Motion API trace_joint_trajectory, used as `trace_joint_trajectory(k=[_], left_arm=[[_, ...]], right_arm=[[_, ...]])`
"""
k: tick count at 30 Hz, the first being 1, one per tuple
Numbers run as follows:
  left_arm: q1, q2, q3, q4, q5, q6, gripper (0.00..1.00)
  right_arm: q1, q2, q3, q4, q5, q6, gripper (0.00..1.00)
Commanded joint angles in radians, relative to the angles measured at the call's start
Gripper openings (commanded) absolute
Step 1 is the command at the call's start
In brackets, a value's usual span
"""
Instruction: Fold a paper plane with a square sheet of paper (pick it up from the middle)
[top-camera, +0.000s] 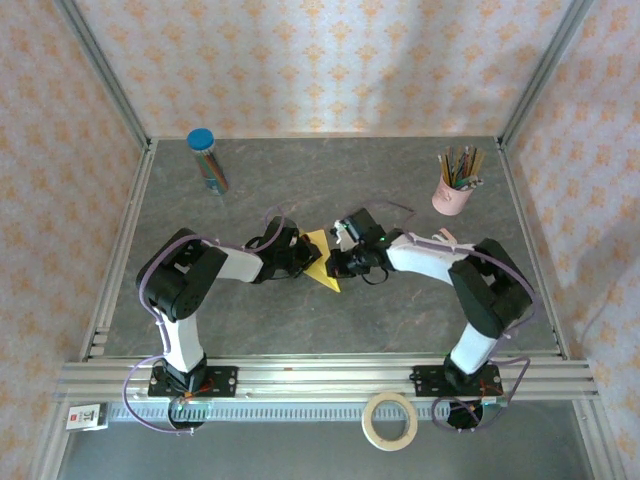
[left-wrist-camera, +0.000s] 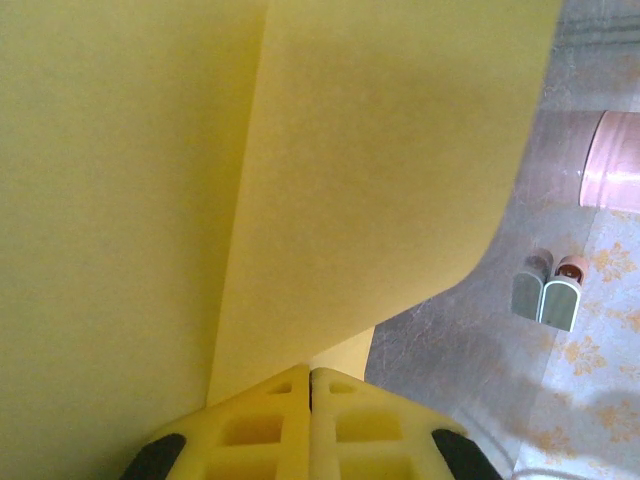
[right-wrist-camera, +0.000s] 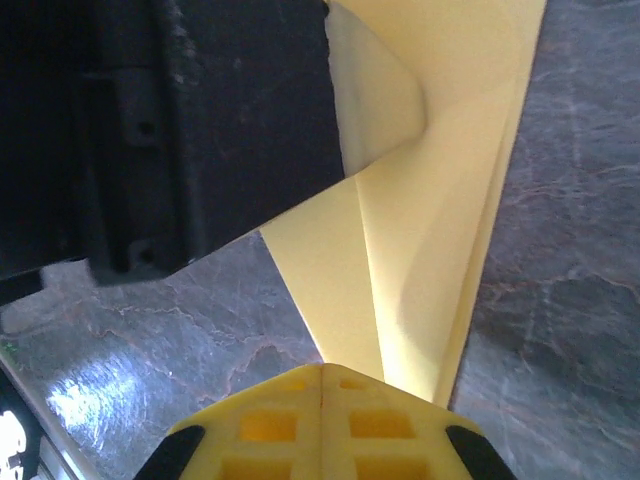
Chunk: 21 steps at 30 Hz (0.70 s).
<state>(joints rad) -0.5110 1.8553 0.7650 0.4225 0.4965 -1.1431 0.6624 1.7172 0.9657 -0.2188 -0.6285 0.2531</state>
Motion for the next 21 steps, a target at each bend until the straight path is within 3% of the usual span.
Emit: trace_joint_trajectory(k=[1,13,21], left_arm=[[0.002,0.082,-0.036,-0.198,-0.105,0.026,0.02],[0.001,0.101,-0.032,-0.271,-0.157,0.025,0.0],[0.001,0.12,-0.026,-0.283,-0.168,0.028,0.0]], right_arm=[[0.003,0.052,0.031,0.007,-0.034,-0.026,0.04],[0.002,0.08,-0.041,-0.091,0.041,-0.058,0.01],[-0.01,0.01,-0.127,-0.111,0.009,-0.064,0.01]])
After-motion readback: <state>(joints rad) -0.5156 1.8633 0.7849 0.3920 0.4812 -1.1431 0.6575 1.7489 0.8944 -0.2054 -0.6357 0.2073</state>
